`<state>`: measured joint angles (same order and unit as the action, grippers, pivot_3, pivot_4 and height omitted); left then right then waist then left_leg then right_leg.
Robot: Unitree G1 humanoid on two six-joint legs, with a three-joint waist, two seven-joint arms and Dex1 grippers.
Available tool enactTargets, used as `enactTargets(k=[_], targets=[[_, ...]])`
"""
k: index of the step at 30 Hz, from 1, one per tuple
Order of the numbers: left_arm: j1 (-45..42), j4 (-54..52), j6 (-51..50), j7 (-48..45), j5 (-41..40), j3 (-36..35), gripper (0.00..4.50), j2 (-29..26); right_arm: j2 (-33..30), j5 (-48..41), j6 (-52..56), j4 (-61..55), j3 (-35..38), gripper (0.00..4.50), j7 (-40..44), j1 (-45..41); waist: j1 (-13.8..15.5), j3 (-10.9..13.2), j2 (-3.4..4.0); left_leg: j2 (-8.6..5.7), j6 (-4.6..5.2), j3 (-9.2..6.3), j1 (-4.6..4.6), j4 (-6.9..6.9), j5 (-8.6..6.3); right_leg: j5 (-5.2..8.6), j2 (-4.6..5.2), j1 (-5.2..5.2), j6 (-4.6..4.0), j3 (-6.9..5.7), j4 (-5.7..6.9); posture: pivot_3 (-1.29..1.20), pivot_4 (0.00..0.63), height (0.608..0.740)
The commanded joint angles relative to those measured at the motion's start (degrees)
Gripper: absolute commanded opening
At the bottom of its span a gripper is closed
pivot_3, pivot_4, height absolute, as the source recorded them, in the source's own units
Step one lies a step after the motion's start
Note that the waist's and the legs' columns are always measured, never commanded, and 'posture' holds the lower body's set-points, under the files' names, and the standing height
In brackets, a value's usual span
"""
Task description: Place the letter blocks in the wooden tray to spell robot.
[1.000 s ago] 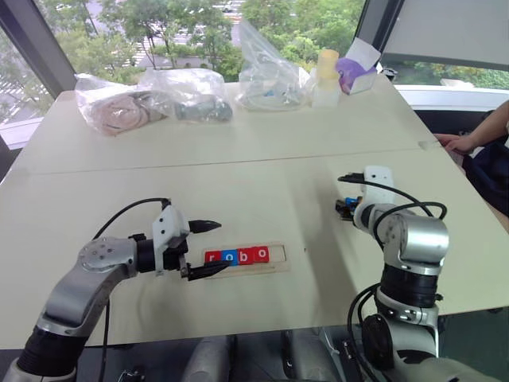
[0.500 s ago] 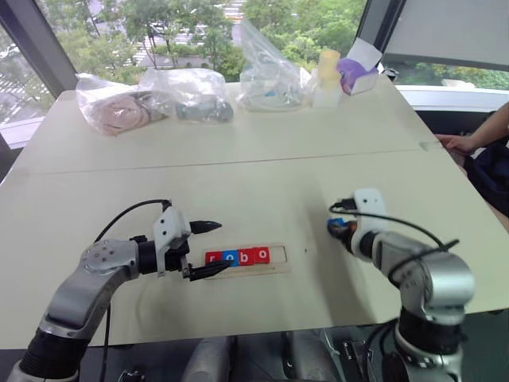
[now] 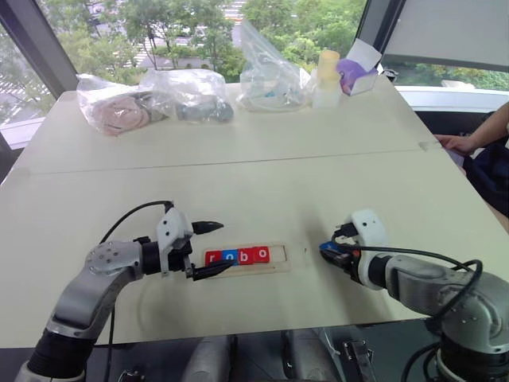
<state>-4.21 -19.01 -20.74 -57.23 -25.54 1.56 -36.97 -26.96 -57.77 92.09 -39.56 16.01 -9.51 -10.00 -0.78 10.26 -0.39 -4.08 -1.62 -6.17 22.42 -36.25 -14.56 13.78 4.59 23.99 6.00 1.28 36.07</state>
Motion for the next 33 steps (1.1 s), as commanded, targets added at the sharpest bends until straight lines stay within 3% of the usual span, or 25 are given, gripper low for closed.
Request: enactTargets(k=[1,4,6,9,12,14,17,20,25,33], targets=[[-0.4,-0.7,1.2,0.2,0.0,-0.1,4.5,0.1,-2.9,-10.5,0.4,1.8,0.5,2.98,-6.0,-1.5,0.0,0.0,-0.01,0.0,0.0,0.0,0.0,0.0,0.0,0.0,0.01,-0.01,0.0,0.0,0.0,0.0,0.15,0.74],[-0.4,-0.5,1.3,0.2,0.1,-0.3,4.5,0.2,-9.4,-17.4,0.4,4.2,-1.3,4.48,-5.9,-5.3,0.0,0.0,0.02,-0.01,0.01,0.01,0.0,-0.02,0.0,0.0,0.0,-0.02,0.0,0.0,-0.01,0.0,0.15,0.74],[-0.7,-0.2,1.3,0.2,0.1,-0.3,4.5,0.3,-15.4,-19.6,0.4,5.3,-3.2,4.48,-2.0,-9.1,0.0,0.0,0.02,-0.01,0.07,0.05,0.02,-0.03,0.04,0.08,-0.02,-0.03,-0.14,-0.01,-0.03,0.0,0.15,0.74],[-1.2,0.3,1.5,0.1,0.3,-0.2,4.5,0.4,-27.4,-14.9,-2.1,3.9,-9.1,4.48,14.2,-14.4,0.0,0.1,0.14,-0.01,0.08,0.07,0.04,-0.04,0.04,0.09,-0.03,-0.02,-0.11,-0.05,-0.04,0.0,0.15,0.74],[-1.7,0.9,1.6,-0.3,0.4,-0.1,4.5,0.5,-40.1,3.7,-24.8,4.7,-20.5,4.48,38.0,-11.3,0.2,0.1,0.02,0.01,0.14,-0.04,0.05,-0.02,0.02,0.1,-0.05,-0.15,0.08,-0.26,-0.17,0.0,0.15,0.74],[-1.9,1.1,1.8,-0.6,0.5,-0.1,4.5,0.4,-43.9,13.8,-39.5,7.8,-25.1,4.48,50.4,-9.0,0.0,0.1,0.02,-0.02,0.17,-0.01,0.02,0.0,0.0,0.15,-0.05,-0.33,0.2,-0.38,-0.42,0.0,0.15,0.74],[-2.1,1.3,2.1,-0.9,0.6,-0.1,4.5,0.3,-42.7,23.6,-56.9,16.6,-28.8,4.48,64.3,-9.2,-0.3,0.1,0.02,-0.03,0.26,0.04,0.01,-0.02,-0.06,0.11,0.03,-0.39,0.25,-0.31,-0.61,0.0,0.15,0.74],[-2.2,1.2,2.1,-0.9,0.5,-0.3,4.5,0.1,-41.3,31.3,-67.7,24.0,-32.5,4.48,73.9,-10.7,-0.1,0.1,0.02,-0.05,0.27,0.1,-0.01,-0.04,-0.07,0.09,0.06,-0.38,0.25,-0.2,-0.61,0.0,0.15,0.74],[-1.1,0.0,1.6,-1.5,-0.2,-0.9,4.5,-1.0,-37.0,40.9,-79.3,34.1,-34.8,4.48,80.1,-12.3,0.1,0.1,0.03,-0.04,0.26,0.03,-0.01,0.0,-0.07,0.09,0.06,-0.36,0.23,-0.2,-0.61,0.0,0.15,0.74],[-1.3,-0.4,1.0,-1.8,-0.7,-1.1,4.5,-2.2,-30.2,46.0,-84.8,41.8,-33.9,4.48,82.7,-13.2,0.1,0.1,0.05,-0.04,0.23,-0.01,-0.02,0.0,-0.06,0.06,0.12,-0.36,0.16,-0.16,-0.59,0.0,0.15,0.74]])
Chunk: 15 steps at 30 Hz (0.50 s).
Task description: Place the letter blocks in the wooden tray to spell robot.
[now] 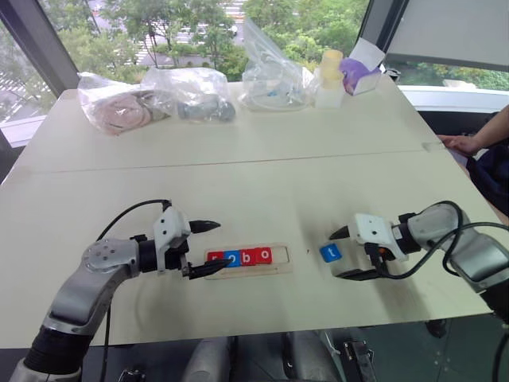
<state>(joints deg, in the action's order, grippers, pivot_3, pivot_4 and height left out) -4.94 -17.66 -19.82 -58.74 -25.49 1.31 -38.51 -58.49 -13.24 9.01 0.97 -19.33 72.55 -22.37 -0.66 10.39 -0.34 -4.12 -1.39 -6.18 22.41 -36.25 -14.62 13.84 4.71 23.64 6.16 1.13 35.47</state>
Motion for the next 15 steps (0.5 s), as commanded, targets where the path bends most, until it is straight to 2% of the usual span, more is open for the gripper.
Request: enactTargets(k=[1,3,8,11,15], targets=[[-0.8,-1.6,0.0,-0.2,-0.8,-0.9,4.5,-0.7,1.9,2.0,-2.3,1.9,1.6,4.23,0.8,-0.8,0.0,0.0,-0.01,0.01,-0.01,-0.01,-0.01,0.0,0.0,-0.01,-0.01,0.0,-0.01,0.0,0.0,0.0,0.15,0.74],[-1.3,-1.4,0.0,-0.3,-0.8,-0.8,4.5,-0.7,2.8,2.5,-2.8,2.4,2.1,3.64,0.9,-0.8,0.0,0.0,-0.01,0.01,-0.01,-0.01,-0.01,-0.01,0.01,-0.02,-0.01,-0.01,-0.02,0.0,0.0,0.0,0.15,0.74],[-1.6,-1.3,0.1,-0.2,-0.6,-0.7,4.5,-0.7,4.1,3.0,-2.0,1.4,3.7,1.13,0.7,0.0,0.1,0.0,0.0,0.0,-0.03,-0.02,-0.01,-0.01,0.02,-0.02,-0.01,-0.01,-0.02,0.0,0.01,0.0,0.15,0.74],[-1.8,-1.2,0.0,0.0,-0.6,-0.5,4.5,-0.5,5.9,2.6,0.0,-0.6,5.3,1.12,-2.0,0.2,0.0,0.0,0.0,0.0,-0.03,-0.02,-0.01,-0.01,0.02,-0.02,0.0,-0.02,-0.03,0.0,0.01,0.0,0.15,0.74],[-1.8,-1.2,-0.1,0.2,-0.6,-0.2,4.5,-0.2,9.5,-1.4,11.6,-7.1,6.6,1.12,-4.6,-1.1,0.0,0.0,0.0,0.01,-0.06,-0.04,-0.01,0.0,0.04,-0.04,0.0,0.04,-0.04,0.03,0.09,0.0,0.15,0.74]])
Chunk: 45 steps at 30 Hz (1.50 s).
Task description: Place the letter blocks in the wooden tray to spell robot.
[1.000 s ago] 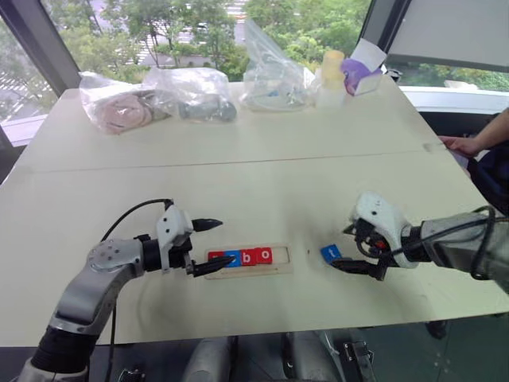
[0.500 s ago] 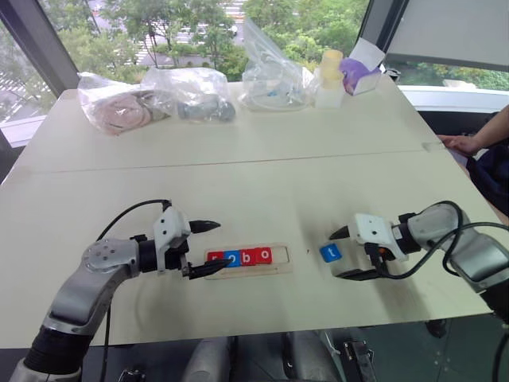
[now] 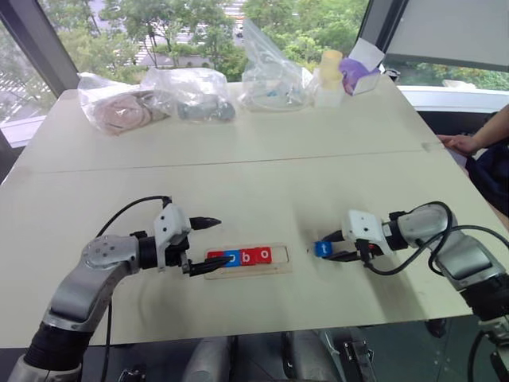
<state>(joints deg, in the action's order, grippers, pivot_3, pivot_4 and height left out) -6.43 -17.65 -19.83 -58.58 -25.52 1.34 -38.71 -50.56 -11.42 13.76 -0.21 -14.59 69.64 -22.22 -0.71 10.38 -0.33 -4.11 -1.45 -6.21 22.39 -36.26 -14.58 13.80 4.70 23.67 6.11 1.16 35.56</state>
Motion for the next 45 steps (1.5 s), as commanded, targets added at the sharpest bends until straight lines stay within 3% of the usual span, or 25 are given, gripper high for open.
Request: enactTargets(k=[1,8,42,45], targets=[[-0.3,-1.3,-0.1,0.2,-0.5,-0.2,4.5,0.1,2.0,-3.6,8.6,-7.7,1.8,1.12,-1.9,-1.2,0.1,0.0,0.0,0.01,-0.01,-0.02,0.0,0.01,0.0,0.0,0.0,0.01,0.0,0.0,0.01,0.0,0.15,0.74],[-0.4,-1.6,-0.3,0.4,-0.6,-0.1,4.5,0.3,4.7,-3.3,14.3,-16.7,-1.7,1.12,-2.9,-0.3,0.2,0.0,0.0,-0.02,0.0,-0.05,0.02,0.0,0.0,0.0,0.02,-0.01,0.0,-0.05,-0.03,0.0,0.15,0.74],[1.5,-3.7,-0.9,2.2,-0.6,-0.3,4.5,0.7,9.4,3.0,14.0,-12.0,-6.9,1.12,-3.4,-4.2,0.1,0.0,0.0,-0.02,-0.02,-0.05,0.01,-0.01,0.01,-0.01,-0.04,0.0,0.0,-0.06,0.02,0.0,0.15,0.74],[1.6,-3.4,-0.7,1.9,-0.6,-0.7,4.5,0.3,9.6,3.1,14.0,-12.0,-6.9,2.57,-3.1,-4.2,0.1,0.0,0.0,-0.02,-0.02,-0.04,0.01,-0.01,0.01,-0.01,-0.04,0.0,0.0,-0.06,0.01,0.0,0.15,0.74]])
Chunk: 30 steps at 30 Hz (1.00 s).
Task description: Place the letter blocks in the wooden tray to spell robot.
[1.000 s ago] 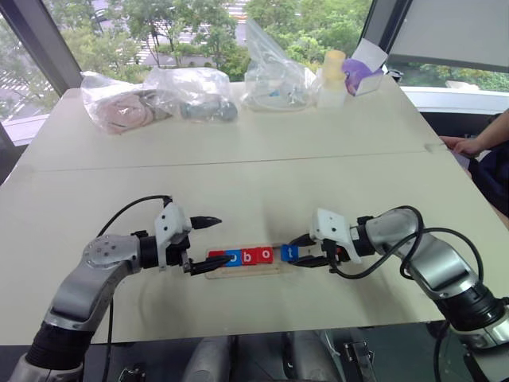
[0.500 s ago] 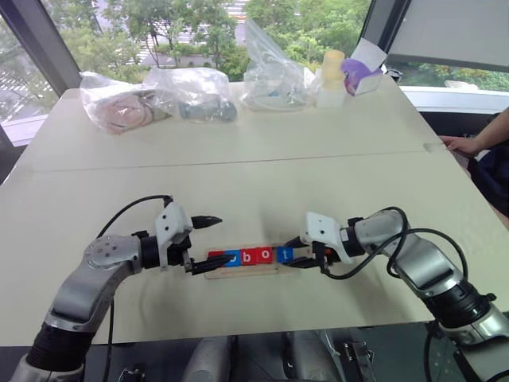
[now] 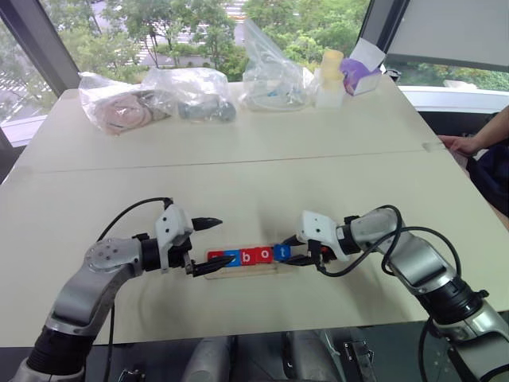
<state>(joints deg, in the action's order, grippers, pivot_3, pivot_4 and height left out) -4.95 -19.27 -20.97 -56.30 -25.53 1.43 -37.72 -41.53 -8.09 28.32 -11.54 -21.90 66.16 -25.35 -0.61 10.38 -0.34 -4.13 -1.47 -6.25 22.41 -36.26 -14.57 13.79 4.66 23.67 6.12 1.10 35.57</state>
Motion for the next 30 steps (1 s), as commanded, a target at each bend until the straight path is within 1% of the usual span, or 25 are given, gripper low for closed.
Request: enactTargets(k=[1,2,4,9,17,21,30], targets=[[0.0,-1.7,0.4,-0.4,-0.6,-0.8,4.5,-0.7,0.6,-0.3,-0.5,-0.7,0.3,3.07,0.4,-1.2,0.0,0.0,0.0,0.0,0.0,0.0,0.0,0.0,0.0,0.0,0.0,0.0,0.0,0.0,0.0,0.0,0.15,0.74],[0.0,-1.7,0.4,-0.3,-0.5,-0.7,4.5,-0.7,0.7,-0.3,-0.5,-0.8,0.3,3.7,0.5,-1.3,0.0,0.0,0.0,0.0,0.0,0.0,0.0,0.0,0.0,0.0,0.0,0.0,0.0,0.0,0.0,0.0,0.15,0.74],[-0.1,-1.7,0.4,-0.2,-0.6,-0.7,4.5,-0.7,0.9,-0.4,-0.3,-0.9,0.3,4.44,0.6,-1.5,0.0,0.0,0.0,0.0,0.0,0.0,0.0,0.0,0.0,0.0,0.0,0.0,0.0,0.0,0.0,0.0,0.15,0.74],[0.0,-1.9,0.3,0.0,-0.6,-0.6,4.5,-0.6,1.0,0.0,-0.3,-0.1,1.2,4.44,0.2,-2.5,0.0,0.0,0.0,0.0,0.0,0.0,0.0,0.0,0.0,0.0,-0.01,0.0,0.0,0.0,0.0,0.0,0.15,0.74],[-0.1,-1.9,0.5,0.1,-0.6,-0.4,4.5,-0.3,-2.1,0.4,-2.6,4.1,4.4,4.44,0.3,-4.6,0.0,0.0,0.0,-0.01,-0.01,0.01,0.0,0.0,0.01,-0.01,-0.01,0.0,-0.01,-0.01,0.0,0.0,0.15,0.74],[-0.3,-1.7,0.5,0.0,-0.6,-0.2,4.5,-0.2,-1.8,1.6,-3.8,6.6,4.7,4.44,-1.0,-4.9,0.0,0.0,0.0,-0.01,-0.01,0.01,0.0,0.0,0.01,-0.01,-0.01,0.0,-0.01,-0.01,0.02,0.0,0.15,0.74],[-0.5,-1.6,0.4,-0.1,-0.6,-0.2,4.5,-0.3,0.0,2.4,-4.4,7.5,3.8,4.44,-1.8,-5.1,-0.1,0.0,0.0,-0.01,-0.01,0.01,-0.01,0.0,0.01,-0.01,-0.02,0.02,-0.01,0.0,0.07,0.0,0.15,0.74]])
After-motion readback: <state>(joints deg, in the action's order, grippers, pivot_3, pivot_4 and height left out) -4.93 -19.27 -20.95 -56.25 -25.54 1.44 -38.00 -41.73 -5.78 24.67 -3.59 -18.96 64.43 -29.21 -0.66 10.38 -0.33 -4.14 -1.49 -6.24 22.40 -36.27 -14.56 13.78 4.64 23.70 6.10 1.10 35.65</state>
